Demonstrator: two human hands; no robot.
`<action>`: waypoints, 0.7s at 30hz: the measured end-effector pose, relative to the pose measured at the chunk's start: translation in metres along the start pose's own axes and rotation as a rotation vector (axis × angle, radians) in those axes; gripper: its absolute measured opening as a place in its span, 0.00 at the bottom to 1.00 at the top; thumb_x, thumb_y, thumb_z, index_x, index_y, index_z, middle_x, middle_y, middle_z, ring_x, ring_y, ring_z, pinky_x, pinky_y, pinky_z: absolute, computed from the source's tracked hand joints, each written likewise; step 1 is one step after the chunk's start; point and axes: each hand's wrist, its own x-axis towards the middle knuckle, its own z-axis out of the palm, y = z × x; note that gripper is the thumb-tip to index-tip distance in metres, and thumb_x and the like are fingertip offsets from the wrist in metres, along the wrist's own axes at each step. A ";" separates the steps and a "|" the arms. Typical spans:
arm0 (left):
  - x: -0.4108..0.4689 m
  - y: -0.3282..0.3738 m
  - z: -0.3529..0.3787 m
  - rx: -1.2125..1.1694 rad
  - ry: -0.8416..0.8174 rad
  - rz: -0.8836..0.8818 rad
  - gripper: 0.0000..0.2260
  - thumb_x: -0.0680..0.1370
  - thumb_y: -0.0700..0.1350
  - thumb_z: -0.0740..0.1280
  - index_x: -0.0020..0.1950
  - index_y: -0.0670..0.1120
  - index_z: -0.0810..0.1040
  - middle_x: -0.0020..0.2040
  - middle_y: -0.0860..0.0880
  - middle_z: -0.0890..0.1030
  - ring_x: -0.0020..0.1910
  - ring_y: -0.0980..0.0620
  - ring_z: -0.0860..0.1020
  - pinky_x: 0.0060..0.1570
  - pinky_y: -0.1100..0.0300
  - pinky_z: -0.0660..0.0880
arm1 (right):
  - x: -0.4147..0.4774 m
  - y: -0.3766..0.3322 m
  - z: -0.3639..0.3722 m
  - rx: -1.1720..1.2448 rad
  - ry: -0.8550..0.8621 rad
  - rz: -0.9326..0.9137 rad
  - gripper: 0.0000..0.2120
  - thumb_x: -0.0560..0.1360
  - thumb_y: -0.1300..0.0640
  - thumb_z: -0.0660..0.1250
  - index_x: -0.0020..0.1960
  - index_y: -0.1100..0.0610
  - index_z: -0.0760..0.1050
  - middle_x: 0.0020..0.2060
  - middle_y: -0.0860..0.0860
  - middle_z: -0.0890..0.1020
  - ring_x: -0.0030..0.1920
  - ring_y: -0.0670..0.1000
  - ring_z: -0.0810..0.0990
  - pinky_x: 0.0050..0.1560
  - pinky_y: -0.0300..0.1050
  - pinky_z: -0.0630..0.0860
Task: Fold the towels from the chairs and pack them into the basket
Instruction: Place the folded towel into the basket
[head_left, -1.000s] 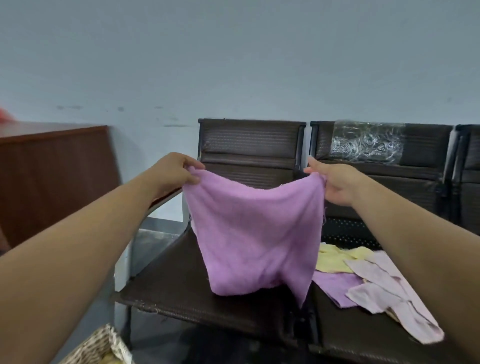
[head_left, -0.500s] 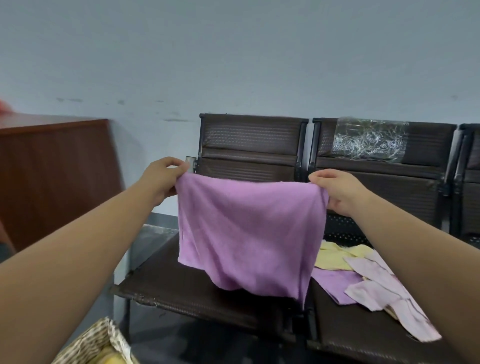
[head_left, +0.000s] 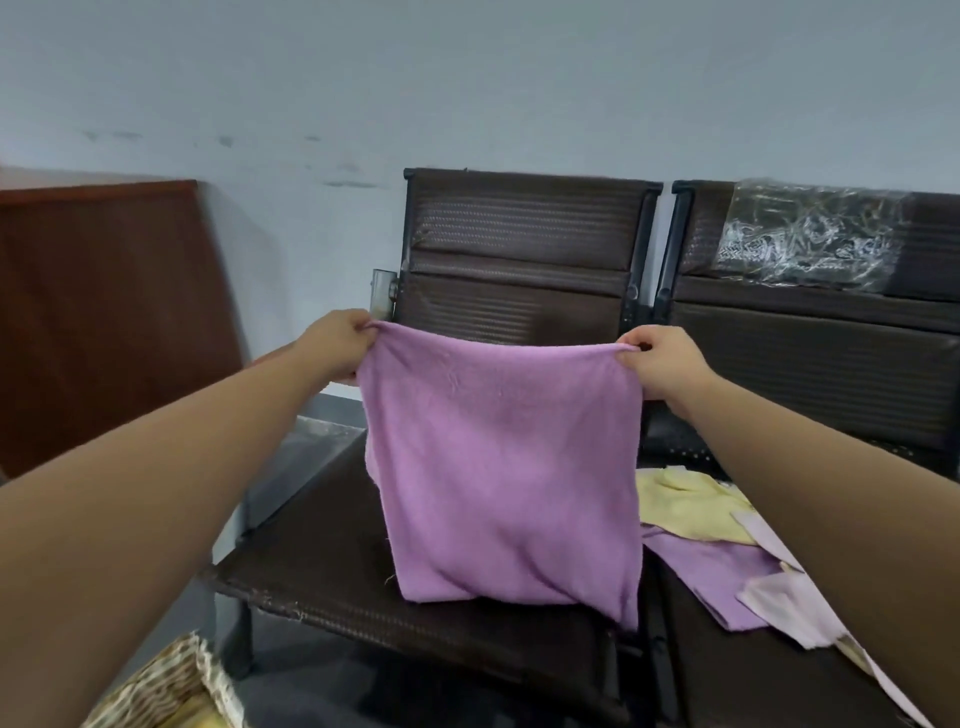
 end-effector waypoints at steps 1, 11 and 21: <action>0.011 -0.001 0.002 -0.130 0.005 -0.047 0.07 0.83 0.41 0.60 0.50 0.44 0.77 0.44 0.41 0.78 0.39 0.44 0.77 0.38 0.51 0.81 | 0.014 -0.001 0.007 0.040 0.013 0.016 0.06 0.75 0.64 0.69 0.43 0.55 0.82 0.40 0.54 0.83 0.43 0.55 0.82 0.44 0.48 0.80; 0.075 0.037 -0.050 -0.660 0.335 0.022 0.11 0.77 0.51 0.73 0.38 0.48 0.80 0.35 0.50 0.77 0.35 0.52 0.72 0.38 0.58 0.74 | 0.086 -0.055 -0.007 0.466 0.248 -0.092 0.07 0.76 0.61 0.72 0.43 0.50 0.82 0.46 0.49 0.83 0.52 0.50 0.81 0.59 0.50 0.80; -0.046 -0.034 -0.009 -0.041 -0.098 0.031 0.15 0.74 0.36 0.73 0.59 0.46 0.83 0.54 0.48 0.82 0.52 0.53 0.78 0.55 0.64 0.69 | -0.020 0.041 0.031 0.371 0.018 0.084 0.04 0.73 0.61 0.75 0.43 0.53 0.84 0.42 0.53 0.85 0.51 0.57 0.83 0.54 0.51 0.79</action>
